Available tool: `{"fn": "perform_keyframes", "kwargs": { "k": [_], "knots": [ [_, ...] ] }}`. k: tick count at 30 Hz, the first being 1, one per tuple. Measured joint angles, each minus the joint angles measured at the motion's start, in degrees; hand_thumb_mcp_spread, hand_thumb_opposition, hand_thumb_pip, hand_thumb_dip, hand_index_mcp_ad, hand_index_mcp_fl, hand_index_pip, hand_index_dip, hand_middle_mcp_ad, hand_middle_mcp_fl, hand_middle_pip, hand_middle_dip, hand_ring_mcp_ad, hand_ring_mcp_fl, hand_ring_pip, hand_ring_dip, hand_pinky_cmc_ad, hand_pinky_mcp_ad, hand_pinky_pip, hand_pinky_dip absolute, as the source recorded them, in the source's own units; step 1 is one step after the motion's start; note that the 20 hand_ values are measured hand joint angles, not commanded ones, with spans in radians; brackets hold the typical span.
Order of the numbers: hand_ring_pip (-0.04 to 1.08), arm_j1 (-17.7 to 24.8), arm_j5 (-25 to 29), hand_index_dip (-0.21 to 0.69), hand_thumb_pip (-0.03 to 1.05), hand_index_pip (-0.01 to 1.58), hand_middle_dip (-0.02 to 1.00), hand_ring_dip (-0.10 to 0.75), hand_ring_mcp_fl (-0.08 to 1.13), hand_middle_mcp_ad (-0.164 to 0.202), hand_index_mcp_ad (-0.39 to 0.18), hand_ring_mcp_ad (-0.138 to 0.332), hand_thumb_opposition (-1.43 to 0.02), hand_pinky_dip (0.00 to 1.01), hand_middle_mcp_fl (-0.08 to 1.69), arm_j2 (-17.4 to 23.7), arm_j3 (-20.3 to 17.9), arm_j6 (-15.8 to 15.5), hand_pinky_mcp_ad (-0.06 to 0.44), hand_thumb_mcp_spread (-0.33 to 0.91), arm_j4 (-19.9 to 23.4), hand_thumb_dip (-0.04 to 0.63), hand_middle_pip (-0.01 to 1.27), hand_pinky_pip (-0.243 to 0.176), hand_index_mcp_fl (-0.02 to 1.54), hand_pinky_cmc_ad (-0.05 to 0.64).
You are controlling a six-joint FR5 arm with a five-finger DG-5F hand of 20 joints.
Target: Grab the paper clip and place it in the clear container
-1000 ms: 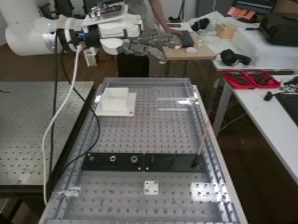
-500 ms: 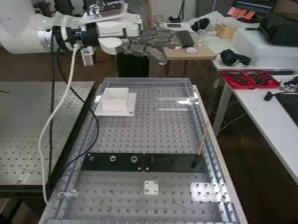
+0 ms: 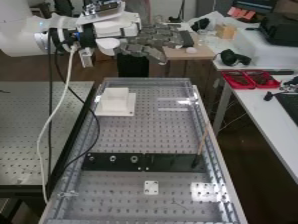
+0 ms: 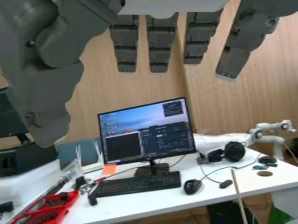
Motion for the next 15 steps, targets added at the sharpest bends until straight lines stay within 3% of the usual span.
{"fn": "perform_keyframes", "kwargs": {
  "k": [15],
  "knots": [
    [0.10, 0.35, 0.09, 0.194, 0.48, 0.08, 0.19, 0.075, 0.02, 0.042, -0.091, 0.134, -0.72, 0.53, 0.11, 0.61, -0.53, -0.10, 0.265, 0.29, 0.32, 0.204, 0.10, -0.075, 0.19, 0.318]
  ]
}}
